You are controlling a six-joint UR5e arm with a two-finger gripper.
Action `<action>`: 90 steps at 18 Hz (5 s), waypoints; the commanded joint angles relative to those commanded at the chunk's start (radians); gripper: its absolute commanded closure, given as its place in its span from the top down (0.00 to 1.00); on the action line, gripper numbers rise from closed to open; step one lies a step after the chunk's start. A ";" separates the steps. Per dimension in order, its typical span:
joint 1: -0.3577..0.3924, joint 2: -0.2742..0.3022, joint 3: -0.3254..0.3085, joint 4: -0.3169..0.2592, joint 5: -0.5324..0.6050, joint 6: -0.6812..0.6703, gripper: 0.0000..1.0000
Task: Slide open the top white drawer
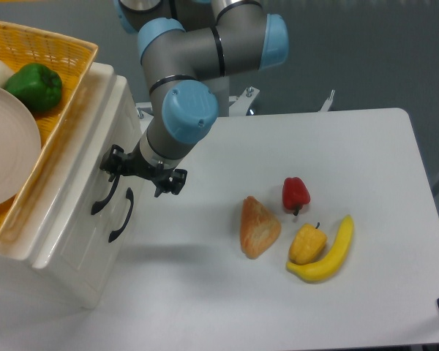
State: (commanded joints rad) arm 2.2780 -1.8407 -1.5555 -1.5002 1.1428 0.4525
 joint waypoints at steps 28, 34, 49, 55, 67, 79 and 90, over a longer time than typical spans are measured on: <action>-0.008 -0.028 0.012 0.037 0.009 0.012 1.00; -0.006 -0.029 0.014 0.038 0.034 0.015 1.00; 0.018 -0.046 0.038 0.069 0.064 0.017 1.00; 0.034 -0.054 0.041 0.071 0.066 0.025 1.00; 0.061 -0.071 0.087 0.067 0.066 0.026 1.00; 0.081 -0.083 0.103 0.069 0.078 0.026 1.00; 0.100 -0.091 0.115 0.067 0.086 0.060 1.00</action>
State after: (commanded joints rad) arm 2.3777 -1.9313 -1.4404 -1.4327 1.2287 0.5123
